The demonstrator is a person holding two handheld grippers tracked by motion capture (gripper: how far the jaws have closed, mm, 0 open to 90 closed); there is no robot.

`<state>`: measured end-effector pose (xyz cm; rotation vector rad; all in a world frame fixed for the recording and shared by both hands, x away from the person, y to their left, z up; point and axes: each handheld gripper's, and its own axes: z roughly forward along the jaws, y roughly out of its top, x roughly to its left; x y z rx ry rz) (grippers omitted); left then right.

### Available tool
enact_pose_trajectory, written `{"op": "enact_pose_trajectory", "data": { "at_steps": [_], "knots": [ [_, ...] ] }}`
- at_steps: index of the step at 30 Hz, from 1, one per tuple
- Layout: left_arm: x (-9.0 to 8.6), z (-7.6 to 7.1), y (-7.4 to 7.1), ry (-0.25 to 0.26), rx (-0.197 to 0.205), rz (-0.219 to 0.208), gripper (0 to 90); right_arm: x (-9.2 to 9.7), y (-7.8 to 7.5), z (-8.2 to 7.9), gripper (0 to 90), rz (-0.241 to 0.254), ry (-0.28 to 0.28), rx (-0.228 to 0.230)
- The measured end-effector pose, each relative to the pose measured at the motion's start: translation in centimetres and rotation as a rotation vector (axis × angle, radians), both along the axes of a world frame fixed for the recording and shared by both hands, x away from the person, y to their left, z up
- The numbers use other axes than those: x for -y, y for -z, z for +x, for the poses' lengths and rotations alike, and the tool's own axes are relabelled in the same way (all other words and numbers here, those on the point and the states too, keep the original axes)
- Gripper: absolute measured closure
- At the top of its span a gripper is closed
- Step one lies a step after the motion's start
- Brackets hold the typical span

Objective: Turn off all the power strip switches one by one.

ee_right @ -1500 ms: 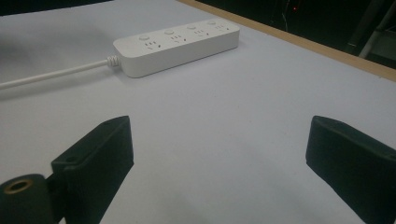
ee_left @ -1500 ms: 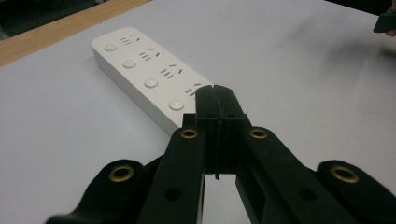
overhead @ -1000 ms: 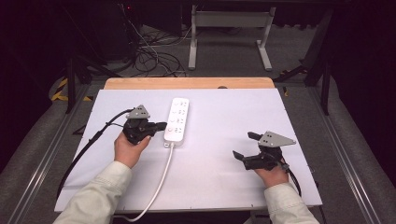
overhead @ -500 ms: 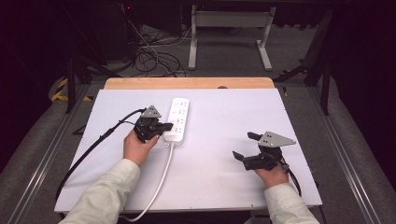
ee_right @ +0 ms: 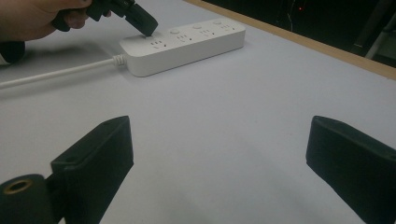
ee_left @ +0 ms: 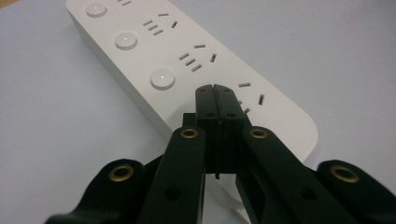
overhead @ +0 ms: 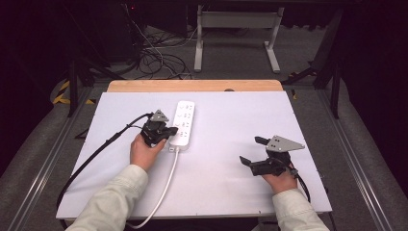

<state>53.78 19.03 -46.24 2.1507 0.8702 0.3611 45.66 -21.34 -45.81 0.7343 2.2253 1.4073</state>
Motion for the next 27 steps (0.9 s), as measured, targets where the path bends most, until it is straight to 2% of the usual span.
{"op": "enact_pose_trajectory", "data": {
  "at_steps": [4,10,17,27],
  "knots": [
    [0.05,-0.02,0.17,0.002,0.001,0.010,90.0,-0.06,0.00,-0.04,8.2,0.001,-0.001,0.001],
    [0.36,-0.40,0.31,-0.009,0.034,0.030,90.0,-0.06,-0.01,-0.06,8.2,0.000,-0.002,0.003],
    [0.41,-0.42,0.27,-0.017,0.026,0.031,90.0,-0.08,-0.01,-0.08,8.2,-0.001,-0.006,0.005],
    [0.58,-0.58,0.35,-0.021,0.037,0.042,90.0,-0.08,-0.05,-0.17,8.2,0.000,-0.009,0.007]
  ]
}}
